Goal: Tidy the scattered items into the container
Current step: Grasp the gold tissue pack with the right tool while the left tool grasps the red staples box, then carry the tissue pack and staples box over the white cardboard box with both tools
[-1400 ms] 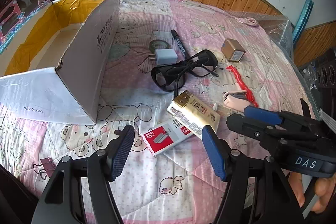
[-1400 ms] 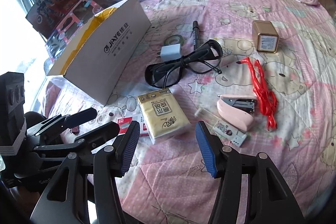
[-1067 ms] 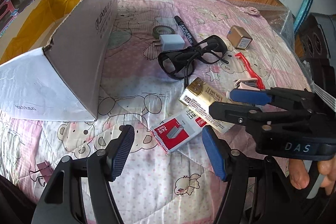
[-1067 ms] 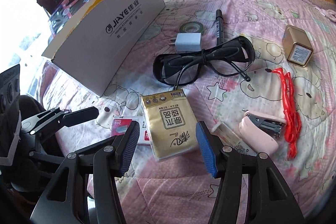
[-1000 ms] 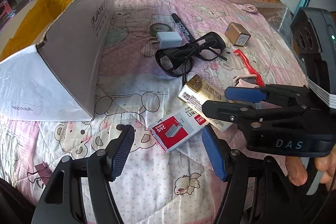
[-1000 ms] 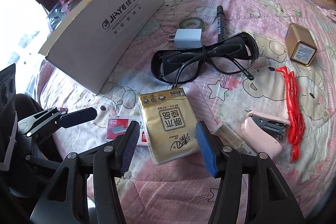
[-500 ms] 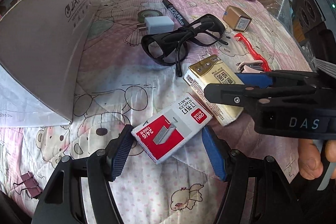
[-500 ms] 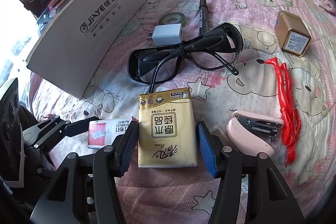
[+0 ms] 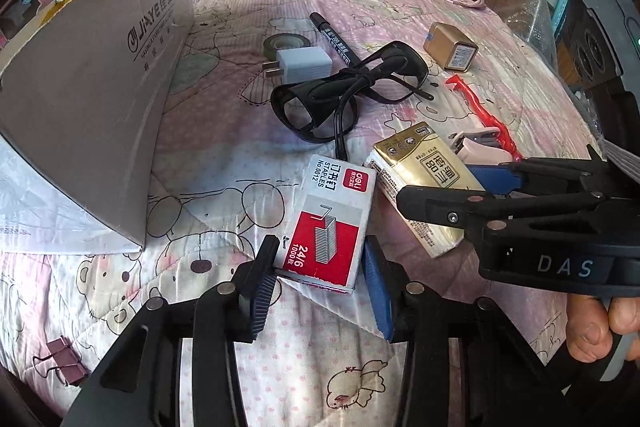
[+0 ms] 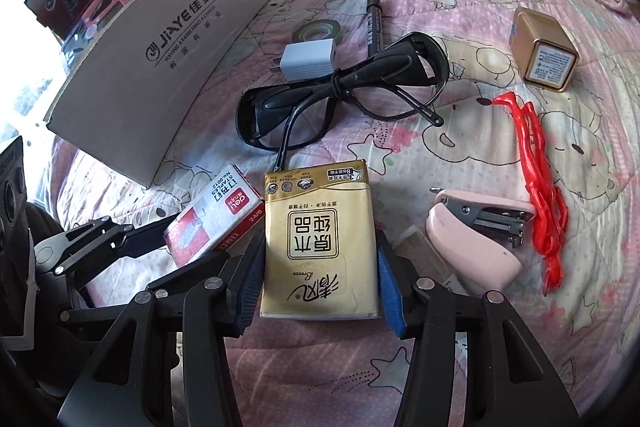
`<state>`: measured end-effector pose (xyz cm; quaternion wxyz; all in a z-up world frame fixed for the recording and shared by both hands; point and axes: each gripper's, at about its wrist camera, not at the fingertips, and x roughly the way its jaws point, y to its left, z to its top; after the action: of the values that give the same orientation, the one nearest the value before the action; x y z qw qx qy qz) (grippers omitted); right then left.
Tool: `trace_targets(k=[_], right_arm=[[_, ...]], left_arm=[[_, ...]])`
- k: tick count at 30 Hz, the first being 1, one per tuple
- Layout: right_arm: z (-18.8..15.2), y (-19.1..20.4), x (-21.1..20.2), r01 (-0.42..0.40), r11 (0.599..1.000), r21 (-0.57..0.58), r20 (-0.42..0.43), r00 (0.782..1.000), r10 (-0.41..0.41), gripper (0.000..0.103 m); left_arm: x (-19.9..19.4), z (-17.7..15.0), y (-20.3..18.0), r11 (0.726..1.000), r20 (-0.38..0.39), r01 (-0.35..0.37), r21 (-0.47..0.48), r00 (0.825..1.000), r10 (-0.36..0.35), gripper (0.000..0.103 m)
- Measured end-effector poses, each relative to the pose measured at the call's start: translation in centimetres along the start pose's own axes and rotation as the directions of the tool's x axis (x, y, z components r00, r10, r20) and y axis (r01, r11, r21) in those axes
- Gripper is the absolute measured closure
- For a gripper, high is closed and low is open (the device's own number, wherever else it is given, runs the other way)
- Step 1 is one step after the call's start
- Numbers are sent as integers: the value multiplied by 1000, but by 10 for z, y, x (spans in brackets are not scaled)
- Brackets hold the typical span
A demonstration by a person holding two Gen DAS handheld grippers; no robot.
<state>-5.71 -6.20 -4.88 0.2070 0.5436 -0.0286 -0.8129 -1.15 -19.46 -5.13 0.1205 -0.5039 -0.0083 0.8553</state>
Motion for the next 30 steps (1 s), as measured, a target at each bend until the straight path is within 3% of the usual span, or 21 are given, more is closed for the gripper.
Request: trace_targets(k=[13,30], right_arm=[[-14,-5,-41,23,998,61,74,997,-28,50],[-11,5,-85,53,993,109,147,987,-68,50]], left_arm=[[-28,7,-18,998,2,-59,-14,998,59,60],[-78,38,-25,999,86,-11,-35,996,14,60]])
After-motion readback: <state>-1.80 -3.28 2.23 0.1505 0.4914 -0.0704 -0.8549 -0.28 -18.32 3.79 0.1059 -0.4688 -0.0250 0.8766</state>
